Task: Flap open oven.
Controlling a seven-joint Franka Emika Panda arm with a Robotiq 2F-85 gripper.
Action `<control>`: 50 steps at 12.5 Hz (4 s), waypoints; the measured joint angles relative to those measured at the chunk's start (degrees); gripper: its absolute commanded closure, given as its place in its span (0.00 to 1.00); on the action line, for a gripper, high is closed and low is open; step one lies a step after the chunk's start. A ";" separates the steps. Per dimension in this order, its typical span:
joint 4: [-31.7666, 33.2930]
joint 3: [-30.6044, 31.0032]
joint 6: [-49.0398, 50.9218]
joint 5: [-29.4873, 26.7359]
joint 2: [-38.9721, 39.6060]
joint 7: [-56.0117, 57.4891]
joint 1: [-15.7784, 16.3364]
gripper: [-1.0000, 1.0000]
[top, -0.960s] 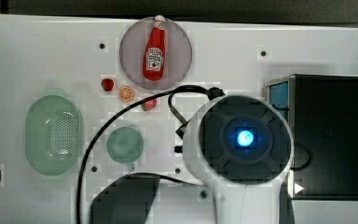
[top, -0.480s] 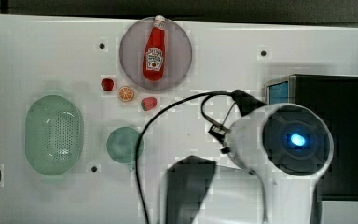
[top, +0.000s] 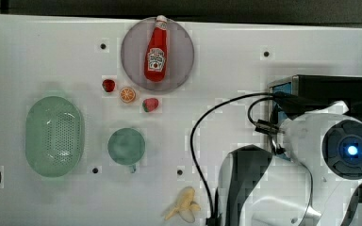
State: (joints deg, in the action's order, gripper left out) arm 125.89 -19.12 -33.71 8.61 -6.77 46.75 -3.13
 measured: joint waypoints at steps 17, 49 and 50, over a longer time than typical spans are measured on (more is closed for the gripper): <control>1.34 -3.86 -16.06 0.41 15.95 8.48 -1.61 0.82; -1.34 9.09 -4.53 38.17 39.81 -43.44 16.03 0.82; -1.68 8.95 -4.98 36.07 38.86 -43.93 15.86 0.82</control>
State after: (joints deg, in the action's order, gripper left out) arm 124.22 -10.18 -38.69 44.68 32.09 2.82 12.73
